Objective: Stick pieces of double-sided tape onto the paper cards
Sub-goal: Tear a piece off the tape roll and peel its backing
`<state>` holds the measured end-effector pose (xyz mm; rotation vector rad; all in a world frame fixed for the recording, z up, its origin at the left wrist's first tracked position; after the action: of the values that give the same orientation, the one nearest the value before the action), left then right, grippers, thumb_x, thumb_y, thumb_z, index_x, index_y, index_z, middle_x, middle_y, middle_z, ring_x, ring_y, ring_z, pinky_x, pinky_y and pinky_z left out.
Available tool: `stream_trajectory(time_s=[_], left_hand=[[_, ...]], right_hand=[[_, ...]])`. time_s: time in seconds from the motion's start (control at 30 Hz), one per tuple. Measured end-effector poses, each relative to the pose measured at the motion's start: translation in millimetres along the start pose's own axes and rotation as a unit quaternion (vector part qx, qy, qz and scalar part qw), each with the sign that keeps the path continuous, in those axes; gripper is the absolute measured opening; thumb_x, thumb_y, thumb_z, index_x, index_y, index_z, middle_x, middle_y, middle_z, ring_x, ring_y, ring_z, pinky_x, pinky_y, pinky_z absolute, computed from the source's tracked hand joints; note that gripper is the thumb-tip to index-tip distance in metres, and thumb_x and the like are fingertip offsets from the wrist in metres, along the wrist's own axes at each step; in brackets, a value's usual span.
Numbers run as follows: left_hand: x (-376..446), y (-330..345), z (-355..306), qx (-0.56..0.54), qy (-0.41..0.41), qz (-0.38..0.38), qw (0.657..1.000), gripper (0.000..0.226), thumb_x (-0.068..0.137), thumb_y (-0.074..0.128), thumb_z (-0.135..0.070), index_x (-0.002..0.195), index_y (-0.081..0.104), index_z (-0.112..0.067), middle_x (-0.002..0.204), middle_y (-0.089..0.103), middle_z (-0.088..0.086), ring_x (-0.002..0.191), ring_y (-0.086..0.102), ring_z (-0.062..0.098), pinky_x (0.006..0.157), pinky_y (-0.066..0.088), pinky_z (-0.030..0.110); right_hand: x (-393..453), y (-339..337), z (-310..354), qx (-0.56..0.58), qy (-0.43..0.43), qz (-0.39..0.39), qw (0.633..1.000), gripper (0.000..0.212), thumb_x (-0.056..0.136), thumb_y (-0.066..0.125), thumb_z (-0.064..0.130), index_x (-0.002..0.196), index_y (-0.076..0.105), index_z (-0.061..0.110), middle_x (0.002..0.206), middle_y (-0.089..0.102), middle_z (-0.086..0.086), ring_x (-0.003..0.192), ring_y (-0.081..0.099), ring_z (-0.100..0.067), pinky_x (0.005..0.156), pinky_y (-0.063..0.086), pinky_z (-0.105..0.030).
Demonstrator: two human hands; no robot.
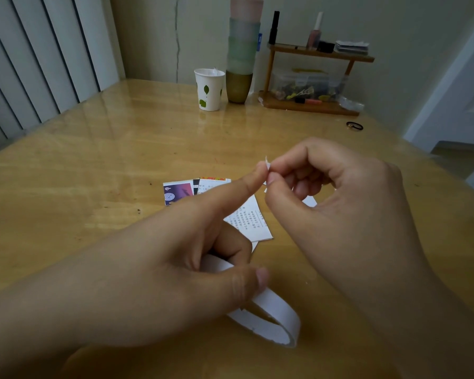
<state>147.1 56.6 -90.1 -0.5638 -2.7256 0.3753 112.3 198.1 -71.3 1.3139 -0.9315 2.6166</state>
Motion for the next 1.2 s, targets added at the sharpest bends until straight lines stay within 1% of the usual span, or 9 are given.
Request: stream_trajectory(time_s=[0.07, 0.2, 0.43, 0.8, 0.87, 0.9, 0.93, 0.97, 1.2], left_hand=[[-3.4, -0.1, 3.5, 0.020, 0.024, -0.018, 0.999, 0.060, 0.071, 0.063, -0.019, 0.109, 0.047, 0.025, 0.045, 0.036, -0.012, 0.038, 0.034, -0.007, 0.044, 0.029, 0.002], [-1.5, 5.6, 1.9, 0.024, 0.005, -0.023, 0.999, 0.056, 0.069, 0.057, -0.018, 0.087, 0.041, 0.033, 0.043, 0.032, -0.009, 0.035, 0.032, -0.007, 0.042, 0.027, 0.001], [-2.6, 6.9, 3.4, 0.032, -0.015, -0.054, 0.998, 0.059, 0.065, 0.057, -0.019, 0.087, 0.041, 0.033, 0.041, 0.031, -0.010, 0.034, 0.031, -0.008, 0.041, 0.026, 0.000], [-4.3, 4.6, 2.8, 0.046, -0.036, -0.025, 0.998, 0.064, 0.065, 0.061, -0.023, 0.096, 0.046, 0.030, 0.040, 0.038, -0.014, 0.035, 0.035, -0.009, 0.043, 0.028, 0.001], [-3.8, -0.6, 5.2, 0.040, -0.031, -0.005, 0.999, 0.078, 0.066, 0.065, -0.033, 0.125, 0.045, 0.014, 0.043, 0.044, -0.014, 0.037, 0.036, -0.006, 0.044, 0.030, 0.004], [-3.6, -2.3, 2.6, 0.053, -0.021, 0.010, 0.998, 0.086, 0.068, 0.064, -0.042, 0.143, 0.035, -0.012, 0.047, 0.049, -0.017, 0.039, 0.038, -0.004, 0.045, 0.032, 0.007], [-4.6, -4.2, 4.1, 0.068, -0.017, 0.025, 0.997, 0.086, 0.069, 0.060, -0.048, 0.146, 0.024, -0.037, 0.050, 0.051, -0.020, 0.041, 0.039, -0.003, 0.046, 0.033, 0.009], [-5.3, -6.0, 5.2, 0.072, -0.019, 0.031, 0.997, 0.082, 0.069, 0.056, -0.050, 0.143, 0.019, -0.050, 0.052, 0.051, -0.022, 0.042, 0.039, -0.002, 0.047, 0.034, 0.011], [-5.7, -7.7, 5.9, 0.071, -0.020, 0.035, 0.997, 0.079, 0.069, 0.056, -0.051, 0.140, 0.019, -0.054, 0.053, 0.051, -0.022, 0.043, 0.040, -0.003, 0.047, 0.034, 0.011]], right_hand=[[-0.3, 0.4, -0.2, -0.004, -0.001, 0.004, 1.000, 0.007, 0.076, 0.065, 0.011, 0.072, 0.066, 0.017, 0.060, 0.057, 0.009, 0.065, 0.053, -0.017, 0.058, 0.042, -0.019], [-0.8, 0.8, -1.8, -0.001, 0.006, 0.016, 1.000, 0.007, 0.076, 0.065, 0.011, 0.072, 0.066, 0.017, 0.059, 0.057, 0.007, 0.063, 0.053, -0.017, 0.057, 0.042, -0.022], [-1.1, 1.3, -1.3, -0.003, 0.012, 0.024, 1.000, 0.007, 0.076, 0.064, 0.013, 0.071, 0.065, 0.017, 0.058, 0.057, 0.006, 0.063, 0.053, -0.017, 0.057, 0.042, -0.023], [-1.2, 2.0, -1.9, -0.004, 0.016, 0.025, 1.000, 0.006, 0.075, 0.063, 0.013, 0.070, 0.065, 0.016, 0.057, 0.056, 0.006, 0.062, 0.052, -0.017, 0.057, 0.041, -0.024], [-1.2, 2.0, -1.8, -0.001, 0.017, 0.024, 1.000, 0.006, 0.075, 0.064, 0.013, 0.069, 0.064, 0.016, 0.056, 0.055, 0.006, 0.062, 0.052, -0.018, 0.056, 0.041, -0.023], [-1.3, 2.1, -1.7, 0.000, 0.019, 0.024, 1.000, 0.007, 0.075, 0.064, 0.012, 0.069, 0.064, 0.016, 0.056, 0.055, 0.006, 0.062, 0.052, -0.018, 0.056, 0.040, -0.023], [-1.2, 2.0, -1.7, 0.000, 0.020, 0.024, 1.000, 0.007, 0.074, 0.064, 0.012, 0.069, 0.064, 0.016, 0.056, 0.055, 0.006, 0.062, 0.052, -0.018, 0.056, 0.040, -0.023], [-1.4, 2.1, -1.6, 0.001, 0.020, 0.023, 1.000, 0.007, 0.074, 0.064, 0.012, 0.069, 0.064, 0.016, 0.056, 0.055, 0.005, 0.063, 0.052, -0.018, 0.056, 0.040, -0.023], [-1.2, 2.1, -1.9, -0.003, 0.017, 0.025, 1.000, 0.007, 0.075, 0.064, 0.013, 0.069, 0.064, 0.016, 0.057, 0.055, 0.006, 0.062, 0.052, -0.018, 0.056, 0.040, -0.024]])
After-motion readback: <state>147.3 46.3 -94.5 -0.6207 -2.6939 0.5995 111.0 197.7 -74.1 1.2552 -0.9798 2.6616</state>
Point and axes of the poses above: each hand's wrist, its own x-axis towards the middle knuckle, its own y-axis out of the palm, z = x × y, the point moved 2 cm from there along x, towards the middle knuckle
